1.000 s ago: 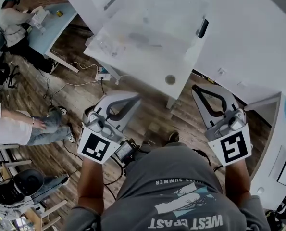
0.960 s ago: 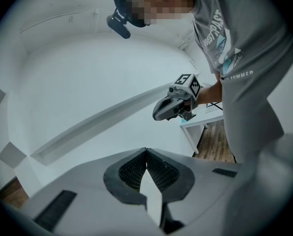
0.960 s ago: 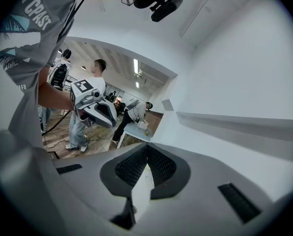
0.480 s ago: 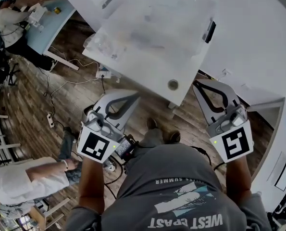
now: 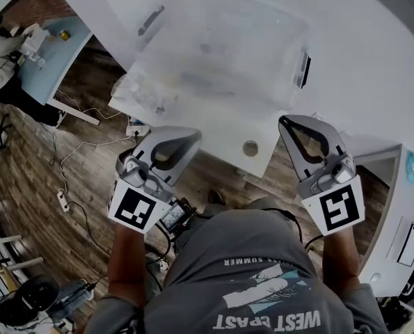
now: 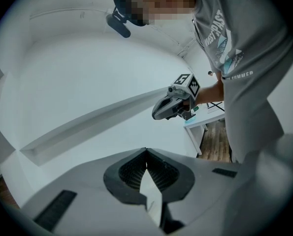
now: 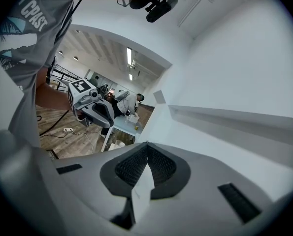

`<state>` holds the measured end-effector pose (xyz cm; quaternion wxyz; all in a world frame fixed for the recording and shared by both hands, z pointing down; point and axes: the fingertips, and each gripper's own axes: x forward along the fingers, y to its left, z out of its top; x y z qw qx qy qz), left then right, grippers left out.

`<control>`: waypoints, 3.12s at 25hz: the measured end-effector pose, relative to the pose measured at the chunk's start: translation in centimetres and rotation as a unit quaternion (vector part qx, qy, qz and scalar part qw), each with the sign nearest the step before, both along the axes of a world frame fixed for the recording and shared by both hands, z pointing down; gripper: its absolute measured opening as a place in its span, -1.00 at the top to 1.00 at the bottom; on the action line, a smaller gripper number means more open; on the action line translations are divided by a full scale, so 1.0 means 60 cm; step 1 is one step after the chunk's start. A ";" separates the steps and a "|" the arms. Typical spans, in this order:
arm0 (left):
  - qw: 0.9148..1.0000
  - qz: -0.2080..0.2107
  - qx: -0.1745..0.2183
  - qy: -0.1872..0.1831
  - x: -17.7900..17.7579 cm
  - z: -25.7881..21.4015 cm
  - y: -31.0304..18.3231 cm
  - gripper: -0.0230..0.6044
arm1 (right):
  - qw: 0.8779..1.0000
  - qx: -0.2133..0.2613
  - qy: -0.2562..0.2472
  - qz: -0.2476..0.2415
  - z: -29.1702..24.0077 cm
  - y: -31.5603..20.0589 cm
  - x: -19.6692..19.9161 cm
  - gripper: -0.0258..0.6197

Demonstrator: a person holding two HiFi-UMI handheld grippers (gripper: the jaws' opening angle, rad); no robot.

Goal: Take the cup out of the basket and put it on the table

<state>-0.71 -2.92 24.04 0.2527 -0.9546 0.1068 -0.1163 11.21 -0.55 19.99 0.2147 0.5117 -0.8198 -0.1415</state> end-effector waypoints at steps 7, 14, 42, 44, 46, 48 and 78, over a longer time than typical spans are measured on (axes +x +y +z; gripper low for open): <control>1.000 0.005 -0.015 0.009 0.019 0.014 -0.057 0.89 | 1.000 -0.008 0.021 -0.002 0.008 -0.071 0.019 0.88; 0.999 -0.030 -0.024 -0.004 0.056 0.020 -0.111 0.89 | 0.999 -0.003 0.003 -0.035 0.012 -0.157 0.060 0.89; 0.996 -0.076 -0.053 -0.002 0.095 0.062 -0.324 0.89 | 0.989 -0.140 0.022 -0.037 0.203 -0.566 0.149 0.88; 0.996 -0.072 -0.059 -0.003 0.090 0.071 -0.345 0.89 | 0.984 -0.173 0.034 -0.025 0.251 -0.612 0.157 0.88; 0.996 -0.068 -0.064 0.000 0.088 0.076 -0.364 0.89 | 0.976 -0.211 0.044 -0.015 0.300 -0.649 0.164 0.85; 0.995 -0.065 -0.070 0.007 0.087 0.080 -0.378 0.89 | 0.969 -0.241 0.047 -0.009 0.345 -0.679 0.169 0.78; 0.988 -0.105 -0.104 0.053 0.074 0.111 -0.444 0.75 | 0.890 -0.437 0.125 0.028 0.628 -0.749 0.215 0.81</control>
